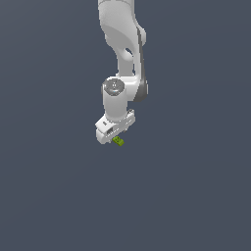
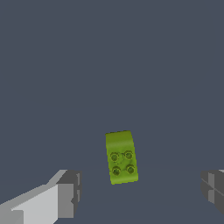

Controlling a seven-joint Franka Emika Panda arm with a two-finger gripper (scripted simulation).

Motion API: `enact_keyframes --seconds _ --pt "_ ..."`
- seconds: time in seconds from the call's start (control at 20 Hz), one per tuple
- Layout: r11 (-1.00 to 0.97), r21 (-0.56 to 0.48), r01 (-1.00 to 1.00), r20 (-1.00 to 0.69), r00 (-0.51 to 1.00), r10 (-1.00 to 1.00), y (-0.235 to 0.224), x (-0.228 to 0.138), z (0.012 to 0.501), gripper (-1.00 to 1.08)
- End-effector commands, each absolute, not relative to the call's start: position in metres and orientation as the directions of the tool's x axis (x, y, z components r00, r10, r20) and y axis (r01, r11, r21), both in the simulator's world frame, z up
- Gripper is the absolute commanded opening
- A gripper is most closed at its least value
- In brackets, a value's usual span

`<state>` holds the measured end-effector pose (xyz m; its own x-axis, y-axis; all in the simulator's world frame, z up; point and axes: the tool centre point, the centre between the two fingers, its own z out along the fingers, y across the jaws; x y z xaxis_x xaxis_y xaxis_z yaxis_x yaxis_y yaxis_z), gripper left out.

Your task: Pick up the object and move it to a goal position.

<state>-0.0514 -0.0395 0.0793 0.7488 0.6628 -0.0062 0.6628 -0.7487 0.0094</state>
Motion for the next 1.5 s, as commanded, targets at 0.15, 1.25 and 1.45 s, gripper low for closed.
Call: enact_keyframes --seconds 0.15,1.25,1.45 --pt "-0.689 0.004 0.725 -0.003 0.689 0.725 -0.04 -0.06 0.069 1.0" --pt "-0.651 0.0 0.759 0.0 0.651 0.759 -0.041 -0.066 0.025 1.0" --pt "-0.651 0.0 0.76 0.0 0.651 0.76 -0.041 -0.065 0.015 1.0"
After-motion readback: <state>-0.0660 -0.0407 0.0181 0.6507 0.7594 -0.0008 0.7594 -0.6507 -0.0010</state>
